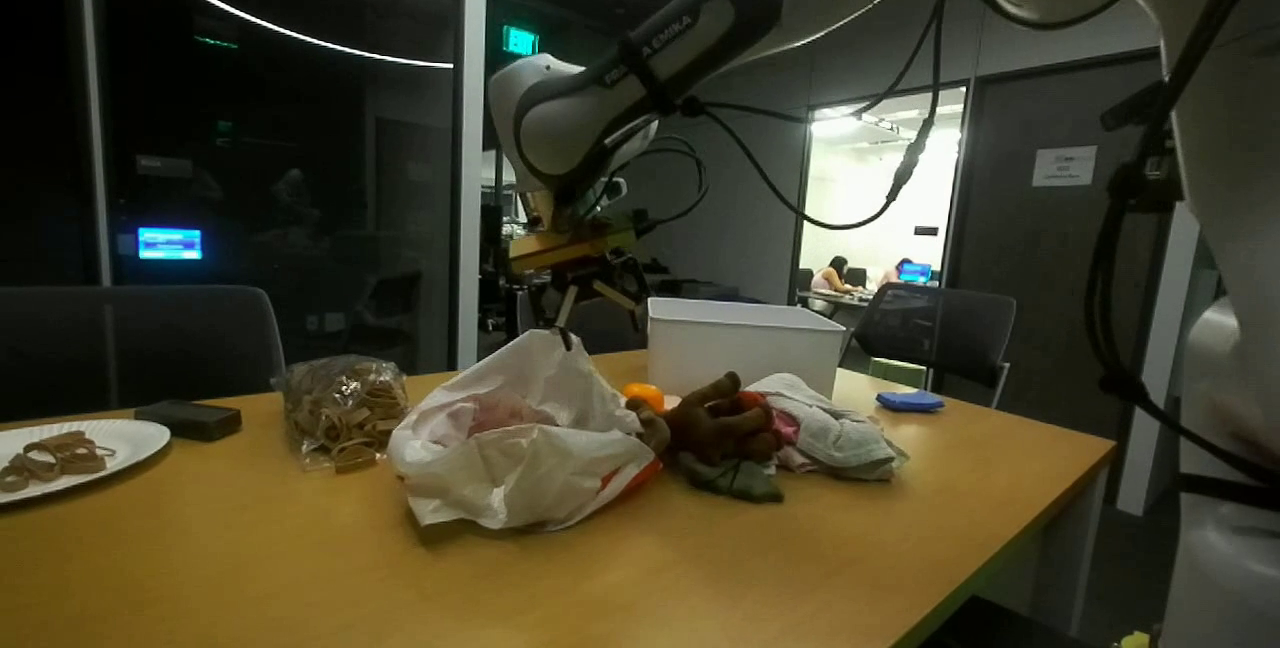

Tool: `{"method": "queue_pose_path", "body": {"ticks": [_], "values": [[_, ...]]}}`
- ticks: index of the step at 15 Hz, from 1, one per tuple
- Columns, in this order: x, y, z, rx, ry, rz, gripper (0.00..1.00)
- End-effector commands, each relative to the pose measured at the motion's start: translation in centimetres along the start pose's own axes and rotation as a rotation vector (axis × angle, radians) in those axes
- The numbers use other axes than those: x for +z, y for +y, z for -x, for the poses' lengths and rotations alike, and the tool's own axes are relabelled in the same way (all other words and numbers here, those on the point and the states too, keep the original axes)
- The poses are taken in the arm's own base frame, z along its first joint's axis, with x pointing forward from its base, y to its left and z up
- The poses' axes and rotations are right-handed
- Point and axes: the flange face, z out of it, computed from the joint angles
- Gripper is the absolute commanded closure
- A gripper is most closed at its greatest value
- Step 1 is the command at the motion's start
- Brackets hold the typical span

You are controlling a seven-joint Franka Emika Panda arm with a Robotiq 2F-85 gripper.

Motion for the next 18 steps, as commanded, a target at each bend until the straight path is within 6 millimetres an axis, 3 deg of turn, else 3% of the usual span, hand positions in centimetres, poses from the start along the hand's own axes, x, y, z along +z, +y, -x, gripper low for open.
{"method": "queue_pose_path", "body": {"ticks": [1,5,9,14,18], "values": [[-4.2,0.2,3.7,-0.054,0.054,-0.102,0.00],[-5.3,-1.0,5.7,-0.175,-0.025,-0.189,0.00],[-3.3,-2.5,4.9,-0.313,-0.142,-0.289,0.00],[0.1,-2.8,3.3,-0.431,-0.357,-0.410,0.00],[1.5,-3.3,3.7,-0.521,-0.469,-0.463,0.00]]}}
